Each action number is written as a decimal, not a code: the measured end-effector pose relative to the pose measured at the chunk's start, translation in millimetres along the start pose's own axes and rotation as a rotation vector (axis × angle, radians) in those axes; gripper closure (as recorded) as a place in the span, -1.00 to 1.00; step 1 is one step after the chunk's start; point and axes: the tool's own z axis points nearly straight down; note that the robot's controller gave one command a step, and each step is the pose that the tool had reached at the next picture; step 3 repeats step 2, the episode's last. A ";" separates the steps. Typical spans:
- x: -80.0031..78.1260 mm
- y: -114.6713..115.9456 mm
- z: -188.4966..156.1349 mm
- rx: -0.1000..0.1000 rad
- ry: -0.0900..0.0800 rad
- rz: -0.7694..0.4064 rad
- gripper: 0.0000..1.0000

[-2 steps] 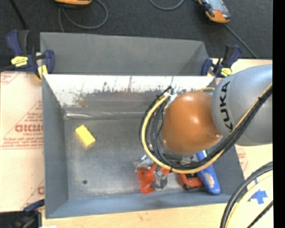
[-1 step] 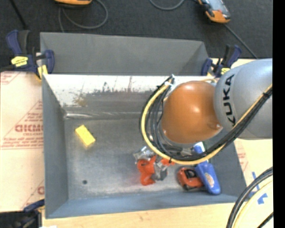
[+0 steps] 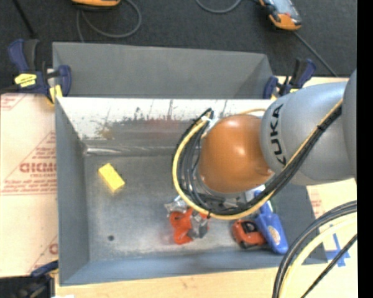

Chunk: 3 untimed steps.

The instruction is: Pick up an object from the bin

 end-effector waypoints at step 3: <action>-23.7 17.6 -103.9 -0.006 0.008 0.020 1.00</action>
Offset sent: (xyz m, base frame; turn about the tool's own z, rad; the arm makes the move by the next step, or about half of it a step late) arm 0.0048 0.0280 0.1037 0.0199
